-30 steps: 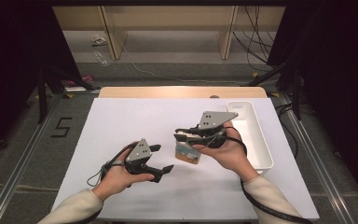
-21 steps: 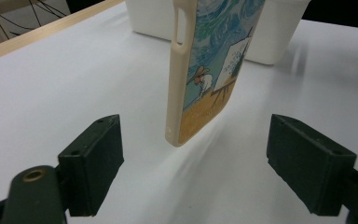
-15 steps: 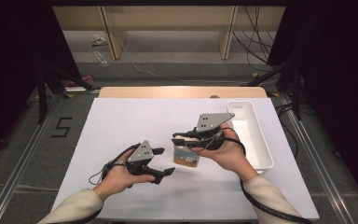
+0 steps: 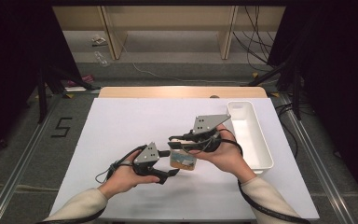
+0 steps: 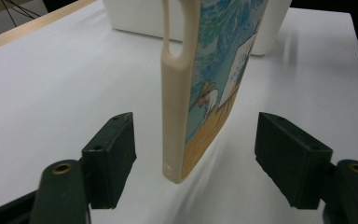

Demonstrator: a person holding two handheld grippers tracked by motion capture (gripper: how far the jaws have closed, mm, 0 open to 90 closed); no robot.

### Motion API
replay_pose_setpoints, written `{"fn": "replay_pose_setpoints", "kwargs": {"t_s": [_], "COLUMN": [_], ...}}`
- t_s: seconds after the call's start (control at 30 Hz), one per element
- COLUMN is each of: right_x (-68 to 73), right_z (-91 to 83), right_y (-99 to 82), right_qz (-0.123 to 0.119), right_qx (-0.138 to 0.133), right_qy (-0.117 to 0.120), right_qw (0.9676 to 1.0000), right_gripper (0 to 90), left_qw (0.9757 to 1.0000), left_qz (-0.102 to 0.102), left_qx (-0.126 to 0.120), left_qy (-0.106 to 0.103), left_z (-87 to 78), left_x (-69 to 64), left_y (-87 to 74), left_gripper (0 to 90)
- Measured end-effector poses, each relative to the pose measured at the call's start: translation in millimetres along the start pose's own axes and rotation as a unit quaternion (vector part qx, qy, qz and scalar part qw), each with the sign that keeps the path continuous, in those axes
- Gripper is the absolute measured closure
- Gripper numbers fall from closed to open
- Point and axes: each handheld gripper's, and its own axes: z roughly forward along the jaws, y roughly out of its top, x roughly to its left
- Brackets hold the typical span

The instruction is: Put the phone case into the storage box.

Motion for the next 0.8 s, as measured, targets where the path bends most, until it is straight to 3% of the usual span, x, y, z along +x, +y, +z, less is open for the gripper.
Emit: {"fn": "replay_pose_setpoints", "kwargs": {"t_s": [0.27,0.47,0.8], "right_x": [1.7,2.0,0.5], "right_z": [1.7,1.8,1.3], "right_y": [0.9,1.3,0.1], "right_qz": [0.003,0.003,0.015], "right_qx": [-0.003,-0.006,-0.017], "right_qy": [0.006,0.009,0.014], "right_qw": [1.0,0.9999,0.9997], "right_gripper": [79.6,79.6,79.6], "left_qw": [0.9999,0.9998,0.9997], "left_qz": [-0.005,0.003,0.021], "left_qx": [0.0,0.006,0.013], "left_qy": [-0.01,-0.019,0.0], "left_z": [3.4,5.3,2.4], "left_x": [1.4,2.1,3.4], "left_y": [-1.8,-3.0,-0.2], "left_gripper": [44.6,55.0,73.1]}}
